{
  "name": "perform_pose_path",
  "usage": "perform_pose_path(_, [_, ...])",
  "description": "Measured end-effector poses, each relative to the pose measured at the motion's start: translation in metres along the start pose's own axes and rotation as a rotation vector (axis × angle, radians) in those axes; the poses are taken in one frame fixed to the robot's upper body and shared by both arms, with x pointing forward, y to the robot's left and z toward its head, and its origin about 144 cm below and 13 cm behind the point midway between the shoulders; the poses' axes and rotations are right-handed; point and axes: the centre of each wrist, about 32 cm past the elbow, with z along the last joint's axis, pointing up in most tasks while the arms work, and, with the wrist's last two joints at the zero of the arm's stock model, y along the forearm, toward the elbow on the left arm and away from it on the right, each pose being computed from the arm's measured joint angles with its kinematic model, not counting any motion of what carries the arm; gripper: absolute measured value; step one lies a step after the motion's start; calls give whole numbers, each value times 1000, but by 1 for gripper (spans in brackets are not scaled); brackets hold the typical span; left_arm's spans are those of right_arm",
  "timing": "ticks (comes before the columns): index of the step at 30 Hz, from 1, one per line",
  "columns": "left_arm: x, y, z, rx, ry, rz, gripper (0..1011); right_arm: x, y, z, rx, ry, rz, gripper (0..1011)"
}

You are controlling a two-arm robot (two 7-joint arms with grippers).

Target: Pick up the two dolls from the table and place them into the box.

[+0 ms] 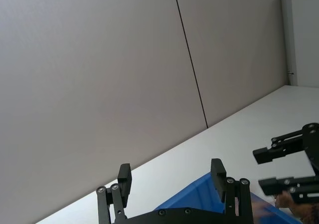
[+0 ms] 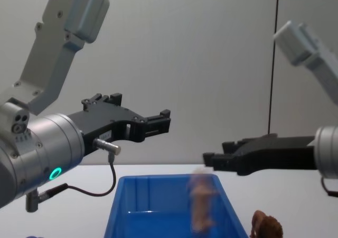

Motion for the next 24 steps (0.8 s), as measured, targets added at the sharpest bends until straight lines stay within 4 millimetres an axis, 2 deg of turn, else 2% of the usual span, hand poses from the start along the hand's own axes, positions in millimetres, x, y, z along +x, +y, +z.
perform_pose_path(4, [0,0,0,0,0,0,1002,0,8,0,-19,-1,27,627])
perform_pose_path(5, [0,0,0,0,0,0,1001,0,9,0,-22,-1,30,627])
perform_pose_path(6, [0,0,0,0,0,0,1001,0,11,0,-26,-2,35,697])
perform_pose_path(7, [0,0,0,0,0,0,1001,1,13,0,-30,-3,37,712])
perform_pose_path(13, [0,0,0,0,0,0,1002,1,14,-2,-36,-6,24,915])
perform_pose_path(15, [0,0,0,0,0,0,1001,2,13,-3,-37,-7,13,930])
perform_pose_path(17, [0,0,0,0,0,0,1001,3,10,-5,-37,-4,-6,1000])
perform_pose_path(24, [0,0,0,0,0,0,1001,6,-9,-17,-28,25,-86,1001])
